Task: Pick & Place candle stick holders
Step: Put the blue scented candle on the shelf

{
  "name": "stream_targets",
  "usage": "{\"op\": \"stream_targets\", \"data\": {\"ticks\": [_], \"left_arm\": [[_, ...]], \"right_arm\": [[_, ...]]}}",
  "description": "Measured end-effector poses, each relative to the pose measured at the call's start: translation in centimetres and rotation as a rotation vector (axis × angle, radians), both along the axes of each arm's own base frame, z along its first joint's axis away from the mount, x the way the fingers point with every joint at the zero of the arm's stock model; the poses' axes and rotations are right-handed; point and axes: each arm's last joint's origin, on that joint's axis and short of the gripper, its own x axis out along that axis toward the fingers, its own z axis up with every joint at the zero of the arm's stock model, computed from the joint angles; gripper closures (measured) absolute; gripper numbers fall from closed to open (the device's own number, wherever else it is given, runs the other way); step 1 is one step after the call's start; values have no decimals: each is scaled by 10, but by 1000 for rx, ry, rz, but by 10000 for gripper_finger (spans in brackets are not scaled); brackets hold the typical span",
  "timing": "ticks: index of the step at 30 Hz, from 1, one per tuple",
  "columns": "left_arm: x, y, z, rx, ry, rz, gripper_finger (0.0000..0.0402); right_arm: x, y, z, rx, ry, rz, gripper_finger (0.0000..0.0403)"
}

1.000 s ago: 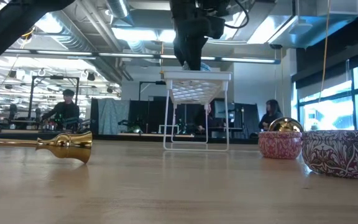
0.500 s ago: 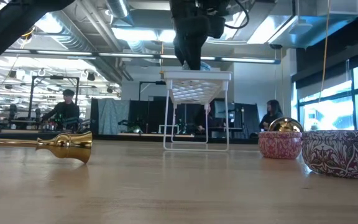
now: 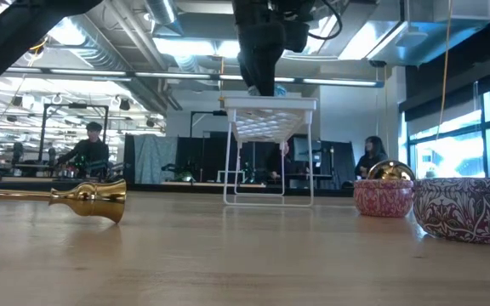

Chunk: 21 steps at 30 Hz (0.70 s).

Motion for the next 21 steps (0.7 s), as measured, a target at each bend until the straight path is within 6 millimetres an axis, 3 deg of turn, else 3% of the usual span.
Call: {"op": "stream_targets", "data": {"ticks": [9, 21], "left_arm": [[-1, 2, 0, 60, 19, 6, 2], [-11, -1, 18, 15, -18, -3, 2]], "right_arm": [[0, 0, 0, -2, -3, -2, 279], [0, 0, 0, -4, -5, -3, 279]]}}
